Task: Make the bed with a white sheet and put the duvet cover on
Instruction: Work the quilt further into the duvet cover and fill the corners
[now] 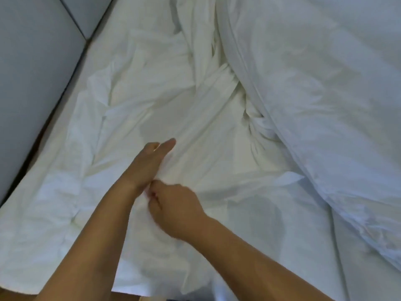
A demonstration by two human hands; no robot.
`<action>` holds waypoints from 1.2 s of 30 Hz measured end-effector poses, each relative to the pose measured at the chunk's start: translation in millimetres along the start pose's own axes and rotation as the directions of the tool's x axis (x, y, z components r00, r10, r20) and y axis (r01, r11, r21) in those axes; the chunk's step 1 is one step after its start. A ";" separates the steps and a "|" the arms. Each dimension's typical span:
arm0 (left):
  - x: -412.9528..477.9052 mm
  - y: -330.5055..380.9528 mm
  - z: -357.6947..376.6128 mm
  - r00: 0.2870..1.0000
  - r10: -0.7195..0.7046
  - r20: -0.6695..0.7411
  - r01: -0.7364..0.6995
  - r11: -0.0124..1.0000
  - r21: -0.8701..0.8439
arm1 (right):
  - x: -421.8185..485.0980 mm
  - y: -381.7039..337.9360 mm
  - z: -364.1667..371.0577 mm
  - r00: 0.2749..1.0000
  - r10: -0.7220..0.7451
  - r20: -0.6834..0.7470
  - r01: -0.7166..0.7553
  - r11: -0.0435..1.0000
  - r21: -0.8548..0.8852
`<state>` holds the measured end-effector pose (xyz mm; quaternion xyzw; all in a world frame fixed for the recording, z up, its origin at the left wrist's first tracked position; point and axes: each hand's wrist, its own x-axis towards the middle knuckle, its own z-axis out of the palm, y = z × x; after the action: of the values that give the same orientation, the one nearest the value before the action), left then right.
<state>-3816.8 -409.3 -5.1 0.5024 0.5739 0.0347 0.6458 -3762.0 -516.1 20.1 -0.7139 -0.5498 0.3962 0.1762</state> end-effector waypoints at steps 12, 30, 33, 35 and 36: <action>65.3 -11.1 16.7 0.921 0.389 -0.020 -0.143 0.384 0.912 | 29.1 160.0 -46.0 0.782 0.492 -0.382 -0.485 0.866 0.122; 97.4 43.6 69.2 0.961 -0.019 0.275 -0.055 0.964 0.261 | 45.5 73.3 -39.3 0.999 0.009 0.053 -0.005 0.996 -0.086; 93.7 53.2 65.2 0.977 0.159 0.143 -0.206 0.880 0.428 | 45.6 86.1 -63.4 1.000 0.022 -0.014 -0.023 0.995 -0.097; 78.9 57.3 47.1 0.961 0.265 0.080 -0.271 0.840 0.471 | 54.4 107.5 -85.0 0.893 0.156 -0.422 -0.136 0.988 0.078; 70.2 57.7 31.2 0.954 0.288 0.083 -0.293 0.833 0.470 | 62.8 116.6 -96.2 0.786 0.296 -0.542 -0.203 0.953 0.225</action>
<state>-3738.0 -356.2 -20.0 0.7273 0.4787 -0.0125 0.4916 -3608.6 -479.2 -23.4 -0.8501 -0.3401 0.2257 0.3329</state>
